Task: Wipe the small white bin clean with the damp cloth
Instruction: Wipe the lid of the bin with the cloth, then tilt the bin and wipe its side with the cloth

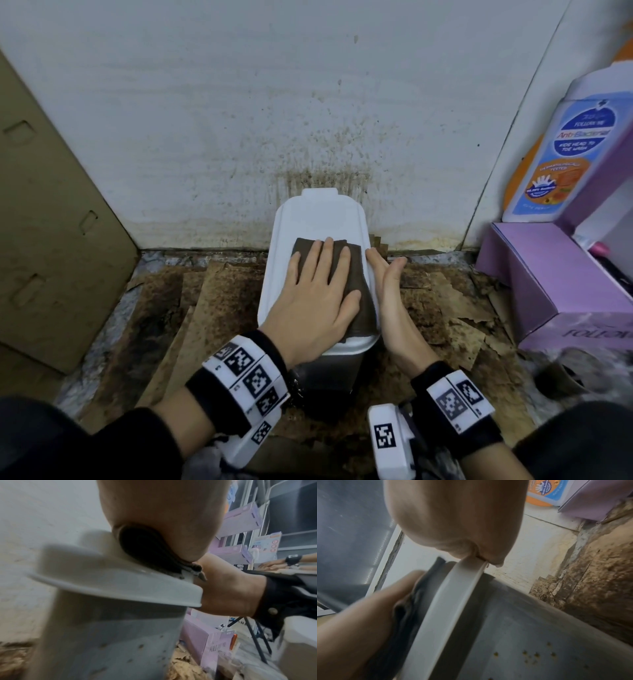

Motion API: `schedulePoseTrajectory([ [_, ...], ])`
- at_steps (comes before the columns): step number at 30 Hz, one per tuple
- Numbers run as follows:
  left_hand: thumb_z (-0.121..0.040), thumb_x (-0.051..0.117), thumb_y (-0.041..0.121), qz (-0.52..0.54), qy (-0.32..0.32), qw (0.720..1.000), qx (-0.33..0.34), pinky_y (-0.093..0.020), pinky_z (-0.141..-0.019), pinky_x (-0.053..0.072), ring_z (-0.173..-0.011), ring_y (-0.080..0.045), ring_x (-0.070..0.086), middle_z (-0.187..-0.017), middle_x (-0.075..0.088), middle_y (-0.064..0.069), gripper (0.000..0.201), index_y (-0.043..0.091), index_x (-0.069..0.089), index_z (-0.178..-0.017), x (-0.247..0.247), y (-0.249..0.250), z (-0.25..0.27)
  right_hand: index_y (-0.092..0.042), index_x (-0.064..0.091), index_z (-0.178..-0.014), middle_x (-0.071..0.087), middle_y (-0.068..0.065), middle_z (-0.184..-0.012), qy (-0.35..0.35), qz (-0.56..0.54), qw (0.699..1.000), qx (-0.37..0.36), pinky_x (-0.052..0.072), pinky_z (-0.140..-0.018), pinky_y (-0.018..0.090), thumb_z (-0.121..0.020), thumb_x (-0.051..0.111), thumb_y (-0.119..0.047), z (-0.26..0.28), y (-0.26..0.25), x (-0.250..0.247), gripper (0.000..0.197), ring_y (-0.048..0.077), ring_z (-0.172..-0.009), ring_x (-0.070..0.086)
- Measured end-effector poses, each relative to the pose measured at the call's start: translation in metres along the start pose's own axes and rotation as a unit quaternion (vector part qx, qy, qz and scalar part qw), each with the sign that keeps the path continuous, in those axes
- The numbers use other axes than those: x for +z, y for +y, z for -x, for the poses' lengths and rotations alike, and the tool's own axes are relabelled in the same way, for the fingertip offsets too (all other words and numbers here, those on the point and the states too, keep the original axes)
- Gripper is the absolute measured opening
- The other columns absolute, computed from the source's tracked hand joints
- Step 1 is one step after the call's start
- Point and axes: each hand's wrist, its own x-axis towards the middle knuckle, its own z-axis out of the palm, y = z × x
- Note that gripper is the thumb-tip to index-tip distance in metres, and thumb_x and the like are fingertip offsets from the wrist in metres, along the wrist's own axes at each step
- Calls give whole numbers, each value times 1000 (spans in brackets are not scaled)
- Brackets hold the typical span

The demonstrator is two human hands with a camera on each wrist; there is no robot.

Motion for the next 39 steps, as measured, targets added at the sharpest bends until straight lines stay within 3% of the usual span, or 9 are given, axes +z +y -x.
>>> schedulePoseTrajectory([
  [5,-98,2,53,17,-3,1000,0,-50,-126,-1,-157,-26,-8,-171,-7,-11,75,16,0,-163,3,20,-15,-45,37,-157,40,-24,-161,-6,-21,999,-29,29,-120,21,-94,6,-80,1,-3,-4,79,-9,-146,35],
  [9,-108,20,50,210,-28,977,-2,-39,-126,-9,-155,-9,-13,-171,-7,1,65,19,3,-163,-11,12,-16,-47,30,-159,29,-23,-166,-10,21,1000,-2,23,-128,36,-86,17,-93,-2,-6,-12,87,-5,-152,26],
  [12,-109,33,44,370,52,927,-34,-26,-125,11,-151,1,15,-166,21,12,59,21,21,-161,-20,-6,-8,-33,23,-164,23,-19,-167,47,140,987,-57,16,-123,24,-104,26,-67,5,-20,-9,69,-8,-150,18],
  [15,-110,35,35,314,186,929,-58,-19,-112,30,-131,-1,41,-142,50,12,40,21,46,-146,-15,-28,3,-23,31,-162,26,-10,-166,85,276,942,-172,16,-127,31,-111,38,-43,11,-31,4,55,3,-154,17],
  [18,-111,34,29,278,220,933,-62,-9,-106,27,-123,-3,42,-131,55,8,33,19,54,-135,-2,-37,9,-23,38,-160,30,-9,-167,36,333,923,-188,17,-130,35,-112,37,-38,12,-27,21,50,5,-155,19],
  [23,-108,28,33,259,185,947,-52,-26,-122,22,-142,-6,29,-149,43,1,47,10,48,-144,15,-38,15,-16,35,-161,29,2,-170,49,480,849,-213,14,-130,37,-110,26,-48,16,-12,35,61,13,-158,17],
  [27,-110,29,33,261,166,950,-35,-29,-124,20,-146,-4,24,-154,38,2,47,11,42,-149,14,-42,17,-14,27,-164,20,4,-173,54,508,834,-207,11,-131,34,-110,26,-52,18,-9,32,66,14,-161,11],
  [34,-107,26,45,180,123,976,-22,-32,-126,16,-152,-6,12,-163,24,3,61,12,29,-157,14,-50,19,-26,6,-167,-1,-15,-174,23,358,925,-124,2,-126,17,-112,31,-44,26,-6,7,64,-6,-157,-2],
  [39,-108,30,43,190,115,975,-22,-31,-126,16,-152,-6,9,-164,21,3,58,12,27,-158,14,-52,19,-28,16,-166,16,-20,-171,16,212,974,-84,15,-129,24,-113,31,-27,26,-4,-4,54,-10,-154,14],
])
